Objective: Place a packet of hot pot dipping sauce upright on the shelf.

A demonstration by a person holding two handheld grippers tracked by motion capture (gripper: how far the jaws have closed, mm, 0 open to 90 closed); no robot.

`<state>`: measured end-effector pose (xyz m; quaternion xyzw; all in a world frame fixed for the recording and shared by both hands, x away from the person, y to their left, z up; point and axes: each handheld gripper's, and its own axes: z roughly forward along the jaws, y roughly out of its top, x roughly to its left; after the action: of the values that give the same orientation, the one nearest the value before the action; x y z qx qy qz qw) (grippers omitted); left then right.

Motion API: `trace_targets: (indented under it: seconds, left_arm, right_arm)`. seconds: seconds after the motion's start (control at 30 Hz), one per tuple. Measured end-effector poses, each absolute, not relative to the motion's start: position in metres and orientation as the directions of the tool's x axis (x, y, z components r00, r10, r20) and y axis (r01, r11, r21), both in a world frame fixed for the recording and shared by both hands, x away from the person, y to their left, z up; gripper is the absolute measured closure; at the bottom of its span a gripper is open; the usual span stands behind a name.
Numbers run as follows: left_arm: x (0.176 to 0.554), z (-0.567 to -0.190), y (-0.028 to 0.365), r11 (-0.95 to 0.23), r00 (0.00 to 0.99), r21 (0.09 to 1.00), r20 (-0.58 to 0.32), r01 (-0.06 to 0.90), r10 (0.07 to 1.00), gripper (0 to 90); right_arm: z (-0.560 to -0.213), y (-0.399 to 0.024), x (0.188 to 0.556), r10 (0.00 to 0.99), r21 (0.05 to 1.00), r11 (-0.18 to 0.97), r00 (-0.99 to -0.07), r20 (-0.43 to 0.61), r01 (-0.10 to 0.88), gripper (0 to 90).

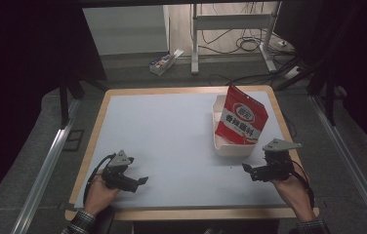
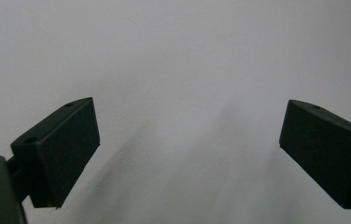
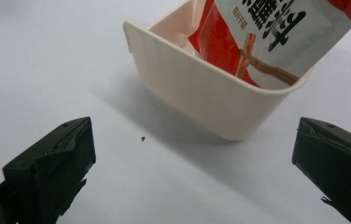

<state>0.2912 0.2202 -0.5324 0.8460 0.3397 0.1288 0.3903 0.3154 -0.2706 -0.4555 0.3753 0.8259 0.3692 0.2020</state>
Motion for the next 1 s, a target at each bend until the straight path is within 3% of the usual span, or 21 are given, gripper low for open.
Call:
trace_targets:
  seconds: [1.0]
  left_arm:
    - [0.29, -0.533, 0.218, -0.485, 0.743, 0.744, -0.025, 0.461, 0.669, 4.4]
  right_arm:
    - [-0.487, -0.291, 0.29, 0.785, 0.748, 0.443, -0.617, -0.056, 0.495, 0.0]
